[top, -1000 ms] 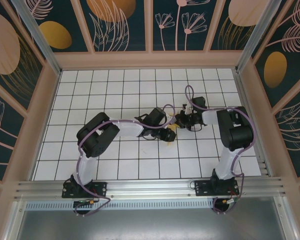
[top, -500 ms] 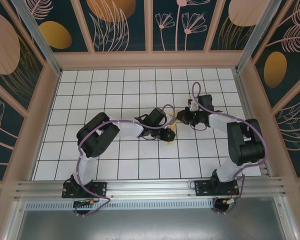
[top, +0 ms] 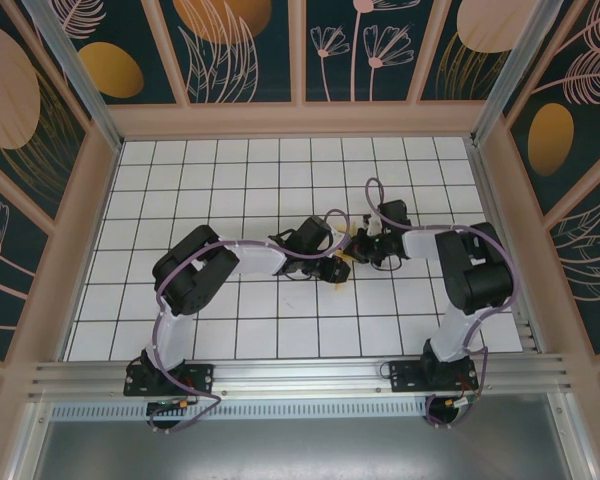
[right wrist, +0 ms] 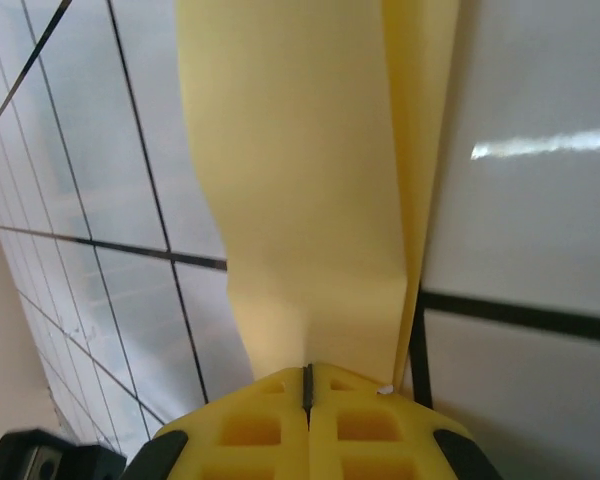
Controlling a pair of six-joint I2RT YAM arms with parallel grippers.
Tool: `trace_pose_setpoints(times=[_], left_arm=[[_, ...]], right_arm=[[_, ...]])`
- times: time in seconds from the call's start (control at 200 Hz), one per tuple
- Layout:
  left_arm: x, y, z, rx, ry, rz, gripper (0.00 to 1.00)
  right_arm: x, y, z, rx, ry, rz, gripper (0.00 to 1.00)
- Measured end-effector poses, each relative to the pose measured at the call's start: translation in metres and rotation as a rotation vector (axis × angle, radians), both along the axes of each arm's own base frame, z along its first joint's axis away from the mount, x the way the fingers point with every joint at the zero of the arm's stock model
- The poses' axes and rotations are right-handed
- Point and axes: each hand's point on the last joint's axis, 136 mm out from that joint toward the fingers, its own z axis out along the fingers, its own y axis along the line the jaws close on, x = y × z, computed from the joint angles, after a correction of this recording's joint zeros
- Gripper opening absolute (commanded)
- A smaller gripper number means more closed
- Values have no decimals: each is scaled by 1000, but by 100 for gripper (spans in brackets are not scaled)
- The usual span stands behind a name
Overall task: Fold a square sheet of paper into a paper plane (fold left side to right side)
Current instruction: Fold the wing for the fifth time at the center of the table.
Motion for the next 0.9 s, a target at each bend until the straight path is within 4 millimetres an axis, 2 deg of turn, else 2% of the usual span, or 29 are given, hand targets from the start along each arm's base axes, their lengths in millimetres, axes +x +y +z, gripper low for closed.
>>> trace_pose_setpoints(times=[0.26, 0.475, 0.896], left_arm=[[0, 1, -1, -8, -10, 3, 21], [0, 1, 0, -14, -18, 5, 21], [6, 4, 0, -10, -45, 27, 21]], right_arm=[[14, -5, -1, 20, -10, 8, 0], [45, -26, 0, 11, -51, -32, 0], [70, -23, 0, 52, -9, -1, 1]])
